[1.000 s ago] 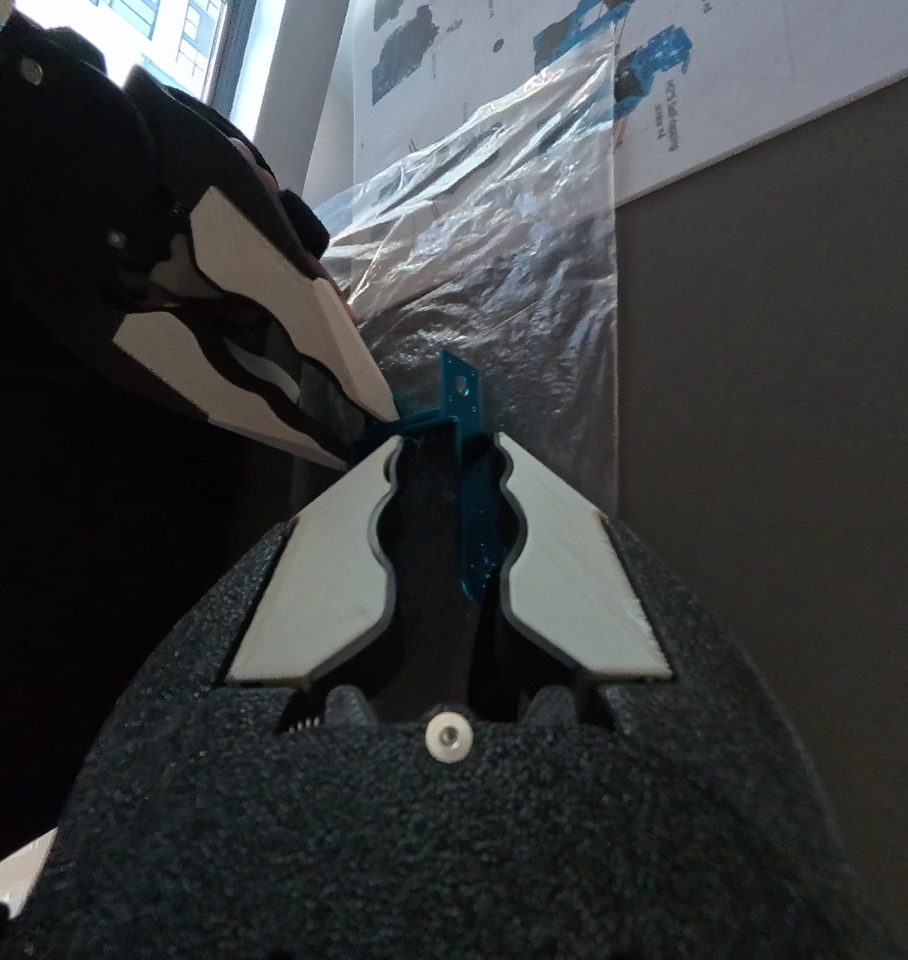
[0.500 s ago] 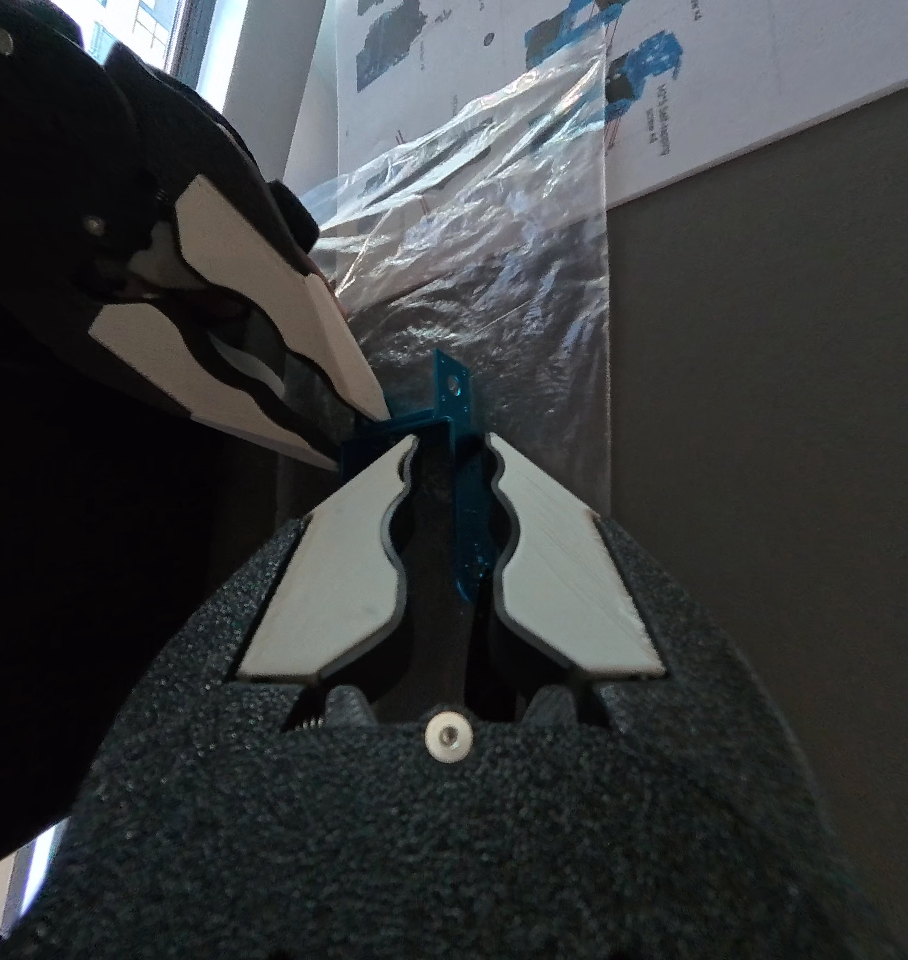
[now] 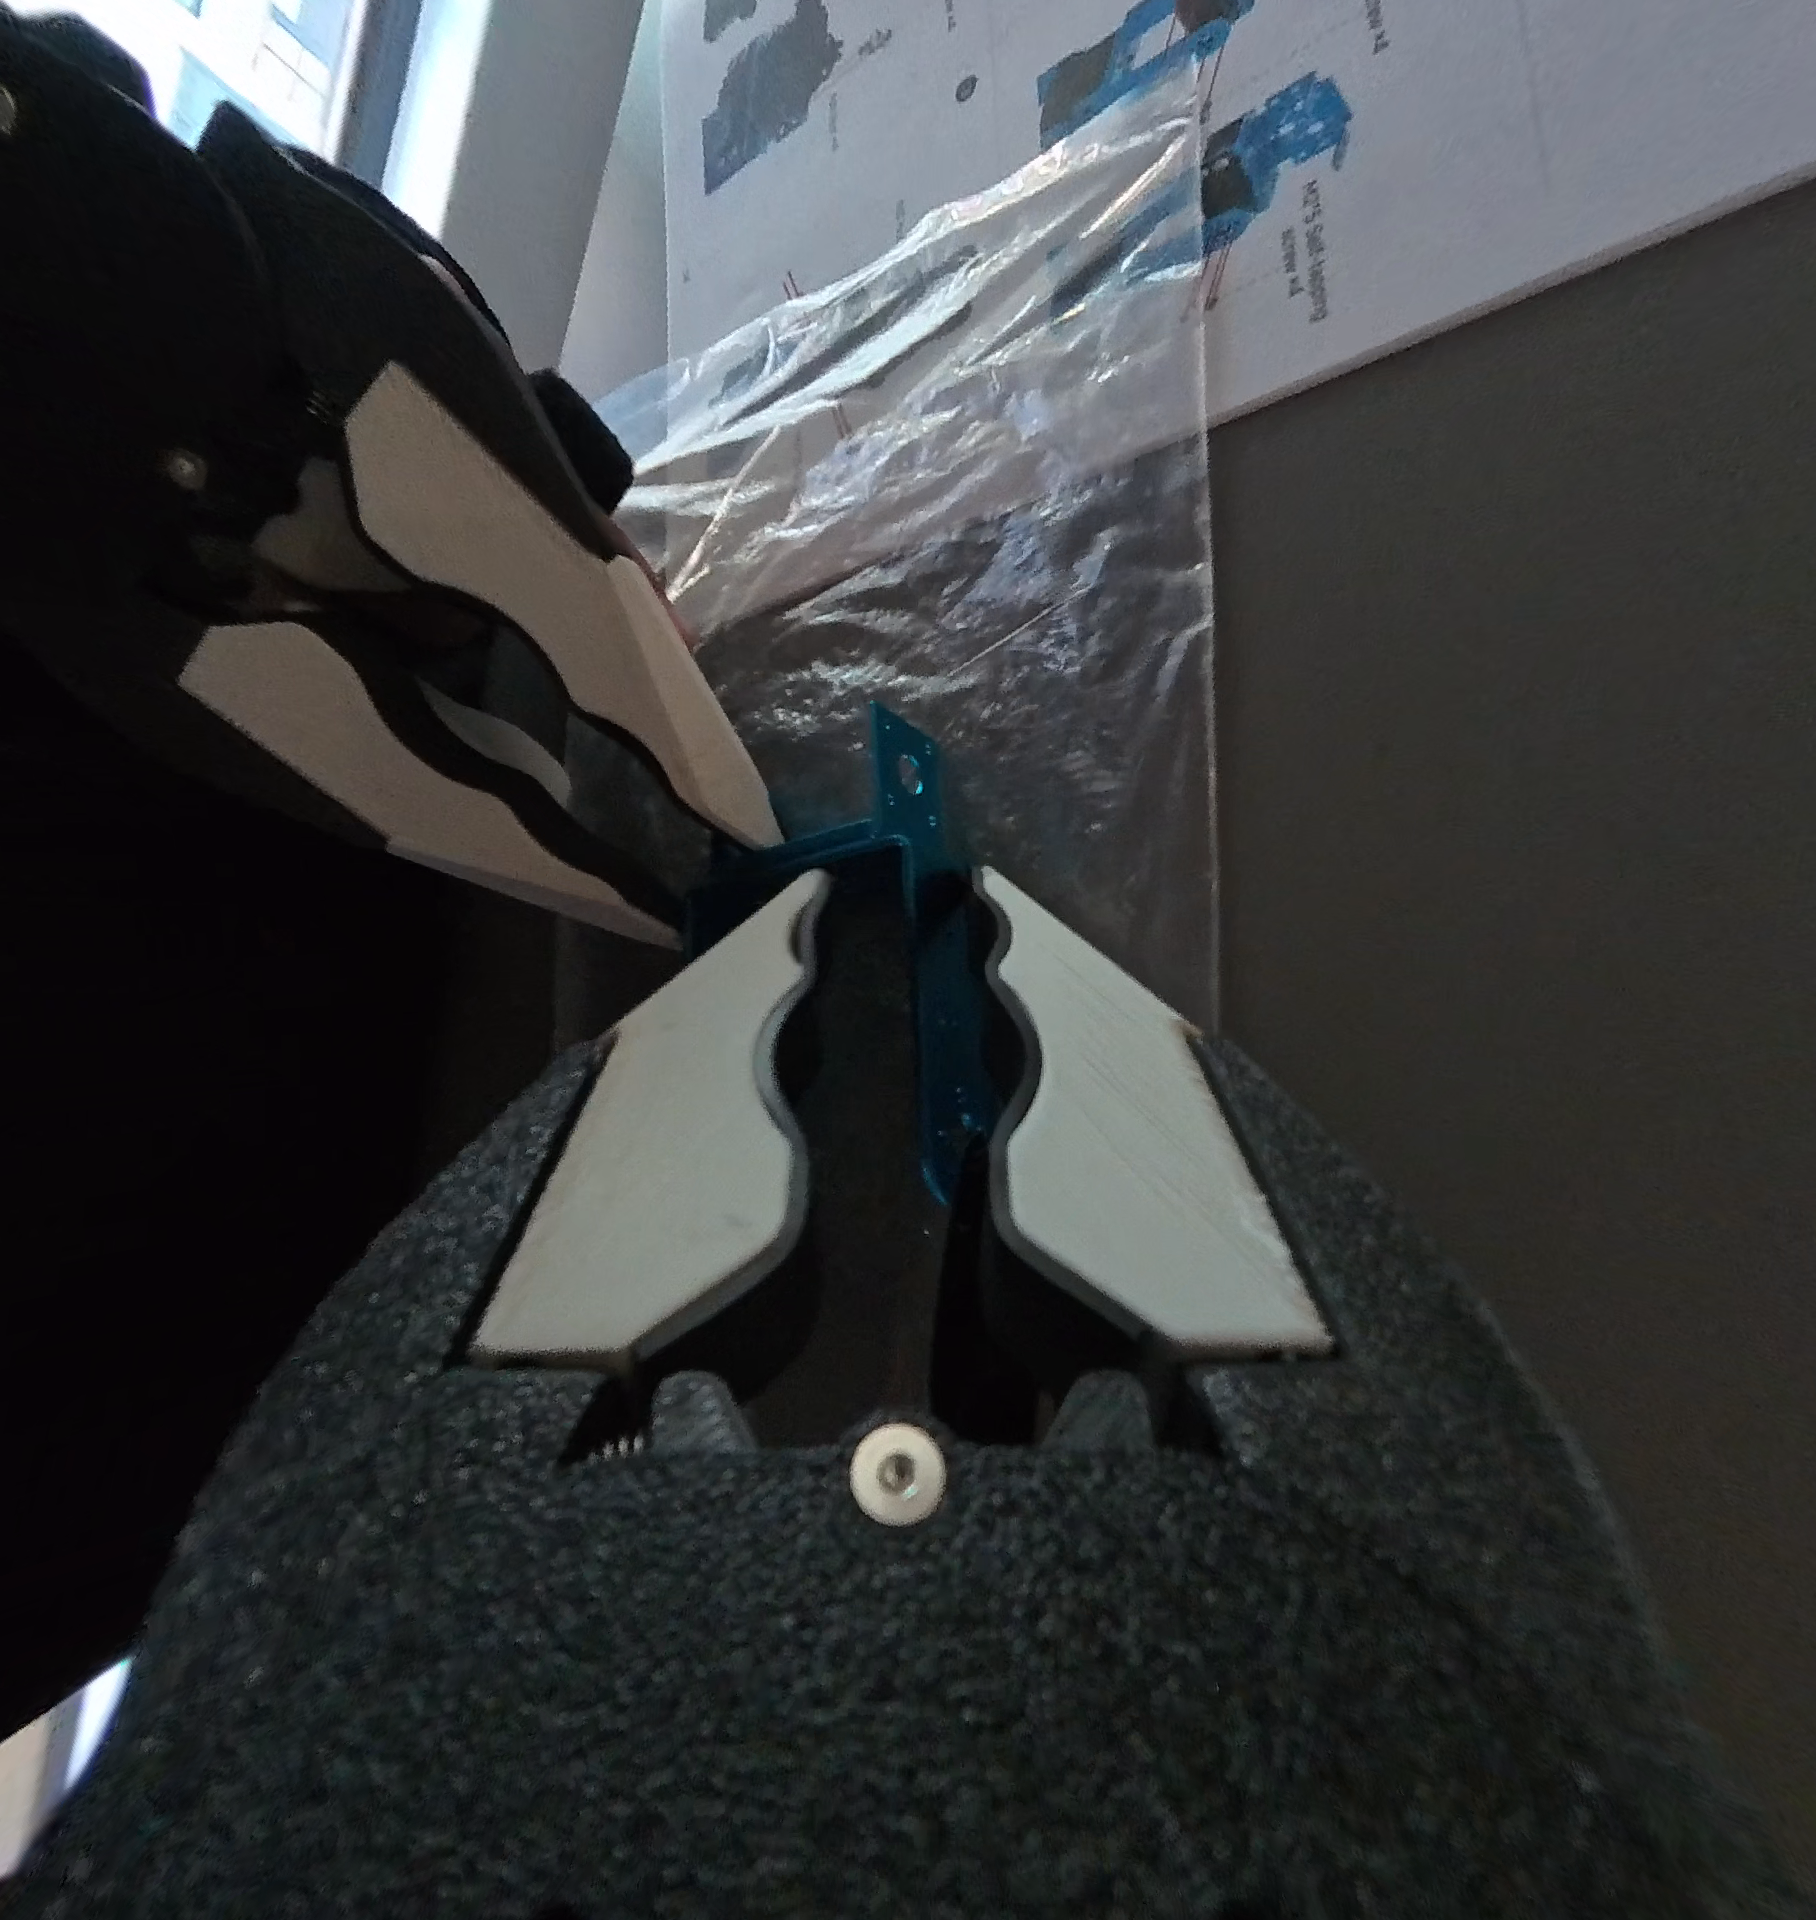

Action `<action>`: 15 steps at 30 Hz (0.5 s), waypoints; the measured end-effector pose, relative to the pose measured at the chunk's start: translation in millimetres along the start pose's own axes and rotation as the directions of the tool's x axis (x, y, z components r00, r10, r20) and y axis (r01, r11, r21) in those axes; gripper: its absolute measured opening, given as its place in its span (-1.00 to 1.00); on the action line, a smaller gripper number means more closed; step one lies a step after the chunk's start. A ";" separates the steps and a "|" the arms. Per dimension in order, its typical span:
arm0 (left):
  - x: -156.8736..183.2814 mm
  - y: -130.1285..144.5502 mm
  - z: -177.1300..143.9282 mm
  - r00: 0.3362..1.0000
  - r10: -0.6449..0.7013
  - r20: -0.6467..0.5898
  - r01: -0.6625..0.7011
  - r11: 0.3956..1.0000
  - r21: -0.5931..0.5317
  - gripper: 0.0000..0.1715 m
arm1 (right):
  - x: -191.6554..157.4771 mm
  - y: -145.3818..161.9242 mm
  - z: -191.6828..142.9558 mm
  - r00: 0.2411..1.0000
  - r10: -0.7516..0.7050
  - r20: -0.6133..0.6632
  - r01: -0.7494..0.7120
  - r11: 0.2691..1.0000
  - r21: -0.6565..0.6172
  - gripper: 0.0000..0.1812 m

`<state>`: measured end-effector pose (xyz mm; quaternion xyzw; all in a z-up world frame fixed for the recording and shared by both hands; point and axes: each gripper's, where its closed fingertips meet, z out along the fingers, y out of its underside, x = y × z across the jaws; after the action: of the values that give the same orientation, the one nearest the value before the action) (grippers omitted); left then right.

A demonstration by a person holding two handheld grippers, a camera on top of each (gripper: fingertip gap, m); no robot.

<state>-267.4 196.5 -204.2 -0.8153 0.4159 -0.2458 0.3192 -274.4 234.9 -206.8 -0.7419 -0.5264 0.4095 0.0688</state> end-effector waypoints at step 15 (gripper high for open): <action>0.1 -0.1 0.3 1.000 0.024 0.009 -0.024 1.000 -0.020 -0.77 | -1.3 1.0 1.0 0.999 -0.038 -0.005 0.038 0.997 -0.065 -0.68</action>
<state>-267.1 196.5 -204.3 -0.8144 0.4267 -0.2341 0.3160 -274.5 233.0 -207.4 -0.7349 -0.5534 0.3883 0.0540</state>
